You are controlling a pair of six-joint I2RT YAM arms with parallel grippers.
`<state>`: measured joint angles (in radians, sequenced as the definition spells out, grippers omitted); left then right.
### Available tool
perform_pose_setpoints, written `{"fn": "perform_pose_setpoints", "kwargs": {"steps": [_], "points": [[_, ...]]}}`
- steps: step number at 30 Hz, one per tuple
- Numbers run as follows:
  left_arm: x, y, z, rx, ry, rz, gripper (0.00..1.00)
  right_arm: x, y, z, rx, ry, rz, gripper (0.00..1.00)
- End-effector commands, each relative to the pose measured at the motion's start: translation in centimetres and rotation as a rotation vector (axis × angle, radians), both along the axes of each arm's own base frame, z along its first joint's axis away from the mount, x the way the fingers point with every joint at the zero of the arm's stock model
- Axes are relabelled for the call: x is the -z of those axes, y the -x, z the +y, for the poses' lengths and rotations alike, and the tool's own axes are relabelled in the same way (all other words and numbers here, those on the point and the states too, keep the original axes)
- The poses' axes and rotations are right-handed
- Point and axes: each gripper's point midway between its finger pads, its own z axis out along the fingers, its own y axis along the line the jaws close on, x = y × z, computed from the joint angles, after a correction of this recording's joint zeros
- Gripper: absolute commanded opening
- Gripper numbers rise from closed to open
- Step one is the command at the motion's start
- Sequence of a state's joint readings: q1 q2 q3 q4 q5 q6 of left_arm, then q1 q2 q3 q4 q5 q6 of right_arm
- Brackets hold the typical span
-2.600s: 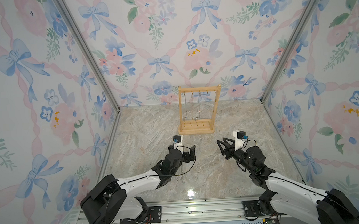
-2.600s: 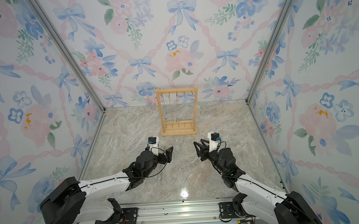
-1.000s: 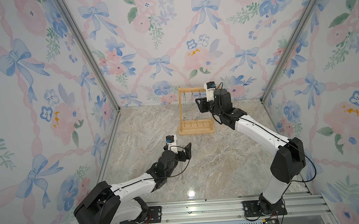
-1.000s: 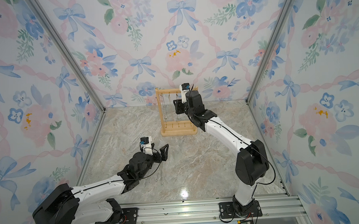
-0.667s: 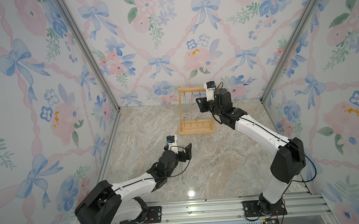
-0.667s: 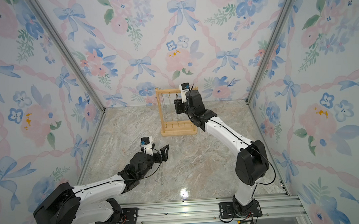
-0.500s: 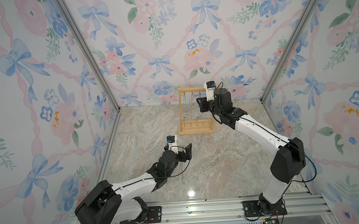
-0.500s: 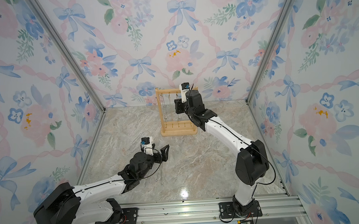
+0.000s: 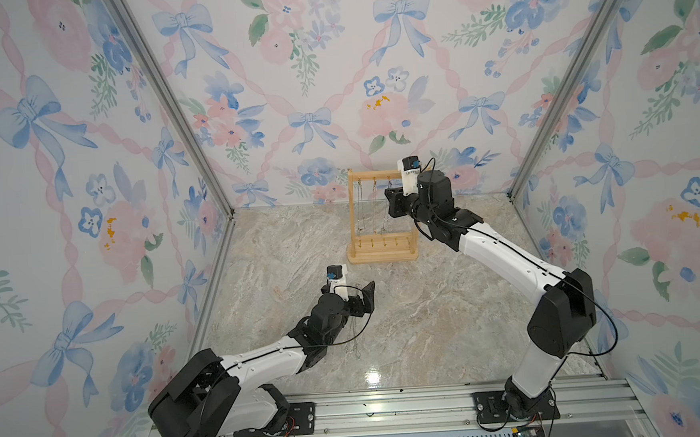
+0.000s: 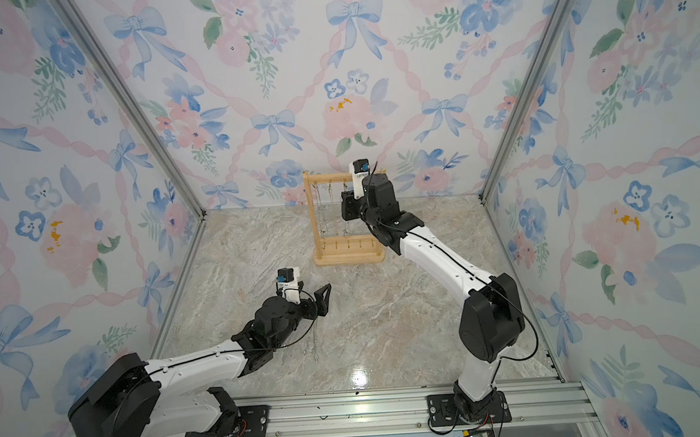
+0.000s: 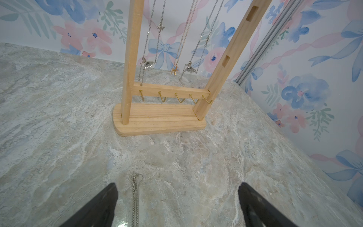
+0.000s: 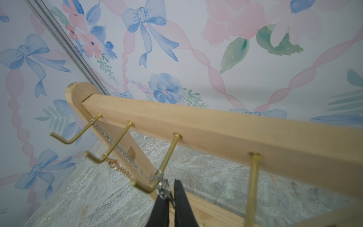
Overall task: Take the necklace off the jewelry display stand
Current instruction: Take off the necklace from the stand.
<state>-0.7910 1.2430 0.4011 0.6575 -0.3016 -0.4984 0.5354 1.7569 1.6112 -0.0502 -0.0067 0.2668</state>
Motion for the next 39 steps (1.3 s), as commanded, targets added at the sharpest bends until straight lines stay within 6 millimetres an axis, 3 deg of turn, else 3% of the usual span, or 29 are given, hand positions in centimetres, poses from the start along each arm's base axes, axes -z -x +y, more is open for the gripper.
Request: {"fn": "perform_pose_setpoints", "kwargs": {"steps": [1, 10, 39], "points": [[-0.2, -0.3, -0.3, 0.009, 0.014, -0.003, 0.98, -1.6, -0.1, -0.4, 0.002, 0.004, -0.029, 0.08], [-0.2, -0.3, -0.5, 0.018, 0.013, 0.001, 0.98, -2.5, 0.5, -0.6, -0.004, 0.006, -0.044, 0.00], [-0.1, -0.3, -0.6, 0.024, 0.014, 0.006, 0.98, -5.7, 3.7, 0.4, -0.075, -0.008, -0.064, 0.00]]}}
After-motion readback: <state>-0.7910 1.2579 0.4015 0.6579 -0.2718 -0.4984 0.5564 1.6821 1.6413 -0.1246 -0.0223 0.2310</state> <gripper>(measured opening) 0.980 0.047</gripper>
